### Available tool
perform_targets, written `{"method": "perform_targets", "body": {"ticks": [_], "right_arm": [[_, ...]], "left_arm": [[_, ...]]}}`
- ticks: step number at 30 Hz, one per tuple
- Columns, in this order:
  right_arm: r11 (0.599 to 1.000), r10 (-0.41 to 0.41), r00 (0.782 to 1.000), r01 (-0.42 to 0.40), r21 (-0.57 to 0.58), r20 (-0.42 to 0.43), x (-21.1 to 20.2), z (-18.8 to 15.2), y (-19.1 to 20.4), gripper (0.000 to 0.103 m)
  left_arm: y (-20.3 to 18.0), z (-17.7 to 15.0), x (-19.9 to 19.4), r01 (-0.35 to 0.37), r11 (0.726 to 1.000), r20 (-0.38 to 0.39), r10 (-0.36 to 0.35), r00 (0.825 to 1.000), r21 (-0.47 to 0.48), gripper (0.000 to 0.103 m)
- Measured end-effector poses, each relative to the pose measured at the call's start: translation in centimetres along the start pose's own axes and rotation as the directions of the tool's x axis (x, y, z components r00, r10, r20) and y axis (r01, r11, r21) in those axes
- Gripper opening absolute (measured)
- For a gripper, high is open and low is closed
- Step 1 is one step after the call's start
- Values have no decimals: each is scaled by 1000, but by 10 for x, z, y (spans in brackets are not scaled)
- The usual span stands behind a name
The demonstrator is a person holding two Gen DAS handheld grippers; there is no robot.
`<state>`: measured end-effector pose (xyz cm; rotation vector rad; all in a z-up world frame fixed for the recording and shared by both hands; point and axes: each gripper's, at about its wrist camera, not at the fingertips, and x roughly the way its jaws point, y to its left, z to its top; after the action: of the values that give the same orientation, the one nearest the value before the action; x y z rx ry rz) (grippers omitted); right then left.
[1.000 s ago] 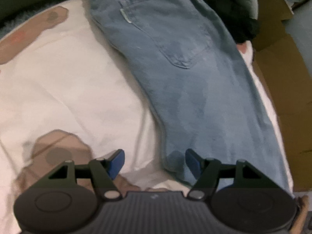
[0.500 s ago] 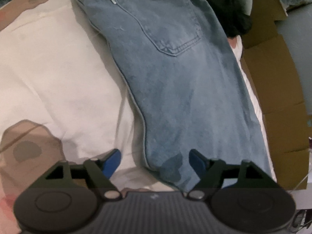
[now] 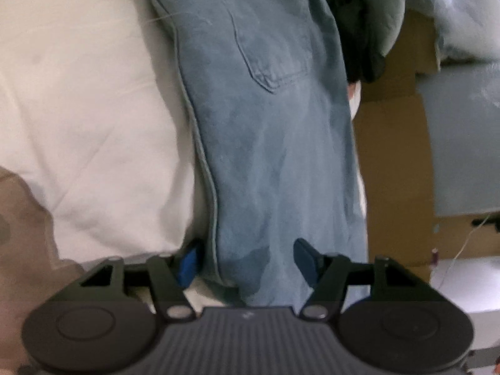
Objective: Fold clothes
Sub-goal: 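Close the right tool on the jeans leg hem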
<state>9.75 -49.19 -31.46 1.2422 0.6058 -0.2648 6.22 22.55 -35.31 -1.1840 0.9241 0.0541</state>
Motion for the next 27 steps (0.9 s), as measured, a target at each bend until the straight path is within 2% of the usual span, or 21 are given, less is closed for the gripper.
{"method": "perform_targets", "body": {"ticks": [4, 7, 8, 9, 12, 13, 14, 16, 18, 21, 26, 27], "right_arm": [[1000, -5, 1000, 6, 16, -12, 0, 1, -9, 8], [999, -5, 1000, 6, 34, -13, 2, 1, -13, 9], [999, 0, 1000, 1, 38, -12, 2, 1, -13, 9], [999, 9, 1000, -8, 41, -9, 2, 1, -13, 9], [996, 71, 997, -71, 56, -3, -2, 2, -13, 9], [994, 89, 996, -89, 64, 0, -4, 2, -13, 9], [993, 96, 995, -96, 72, 3, -5, 3, -14, 9], [993, 85, 996, -85, 80, 5, -4, 2, -15, 8], [994, 64, 998, -64, 85, 2, -1, 1, -18, 11], [995, 42, 999, -41, 95, -1, 3, -2, -22, 12], [995, 45, 999, -45, 94, 1, 8, -2, -24, 12], [995, 45, 999, -46, 89, 3, 10, -2, -24, 14]], "left_arm": [[-3, 4, 3, 21, 998, 3, -21, 1000, 62, 69], [-3, 6, 2, 36, 997, 0, -36, 999, 63, 68], [-4, 6, 1, 38, 997, -6, -37, 999, 70, 63], [-6, 6, -1, 43, 996, -14, -42, 999, 81, 50], [-4, 10, -11, 118, 991, -30, -116, 993, 60, 37], [-2, 12, -11, 139, 989, -29, -137, 990, 47, 36], [-1, 14, -11, 147, 988, -29, -146, 989, 37, 36], [0, 14, -6, 116, 993, -38, -114, 993, 35, 39], [1, 11, 0, 83, 996, -44, -81, 996, 29, 46], [2, 6, 8, 84, 996, -39, -84, 996, 11, 57], [-7, 8, 19, 70, 997, -52, -69, 996, 23, 58], [-8, 9, 19, 68, 997, -58, -66, 996, 26, 55]]}}
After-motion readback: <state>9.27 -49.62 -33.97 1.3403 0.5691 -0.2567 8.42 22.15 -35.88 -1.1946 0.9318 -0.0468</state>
